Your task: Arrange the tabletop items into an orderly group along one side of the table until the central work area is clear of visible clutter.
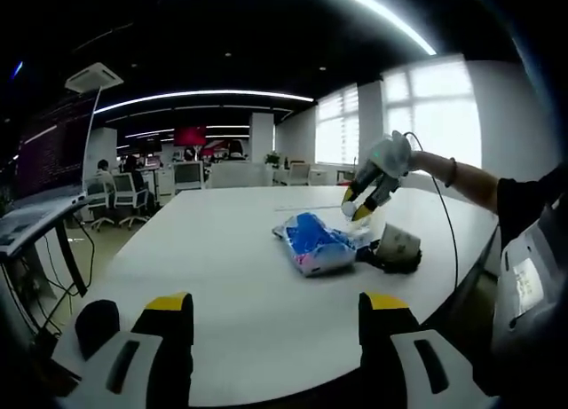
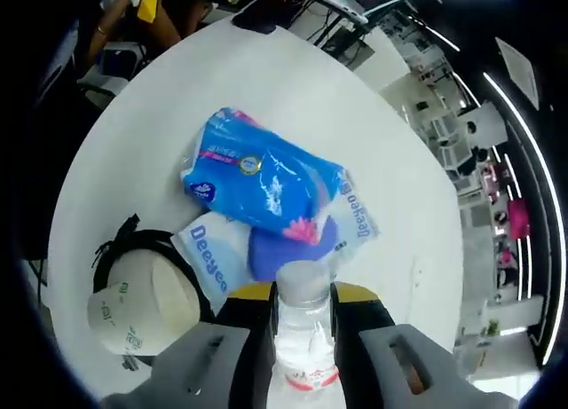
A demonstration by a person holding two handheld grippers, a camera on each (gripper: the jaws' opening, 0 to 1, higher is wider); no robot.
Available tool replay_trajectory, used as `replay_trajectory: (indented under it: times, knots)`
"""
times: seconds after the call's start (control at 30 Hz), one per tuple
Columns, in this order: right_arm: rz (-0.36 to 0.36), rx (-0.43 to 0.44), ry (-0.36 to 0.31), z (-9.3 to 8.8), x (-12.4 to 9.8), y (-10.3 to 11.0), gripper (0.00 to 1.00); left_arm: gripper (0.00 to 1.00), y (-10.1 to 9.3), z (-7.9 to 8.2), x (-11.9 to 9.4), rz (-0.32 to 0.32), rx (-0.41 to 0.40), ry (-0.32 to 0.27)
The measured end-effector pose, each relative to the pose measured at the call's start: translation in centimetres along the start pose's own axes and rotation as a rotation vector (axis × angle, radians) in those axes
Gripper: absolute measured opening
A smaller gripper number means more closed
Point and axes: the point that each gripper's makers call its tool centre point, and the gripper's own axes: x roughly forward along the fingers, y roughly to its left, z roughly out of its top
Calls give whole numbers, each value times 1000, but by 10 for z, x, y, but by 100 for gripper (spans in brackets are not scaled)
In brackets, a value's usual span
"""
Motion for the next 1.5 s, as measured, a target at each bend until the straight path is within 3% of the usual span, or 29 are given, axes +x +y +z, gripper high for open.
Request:
replay_trajectory:
  times: [0.53,0.9,1.07,1.23,1.5]
  knots:
    - [-243,349,-68,-30,-44,-55,20,73,-12,7,6,-48,-4,-30]
    - [-369,607,-75,-66,-67,-79,20,73,-15,8,7,-59,6,-23]
    - [-425,782,-99,-90,-79,-88,20,73,-16,8,6,-64,13,-18]
    - [-436,791,-115,-97,-86,-85,21,73,-13,9,7,-55,13,-15]
    - [-491,764,-78,-102,-92,-85,21,73,-14,8,9,-57,12,-6]
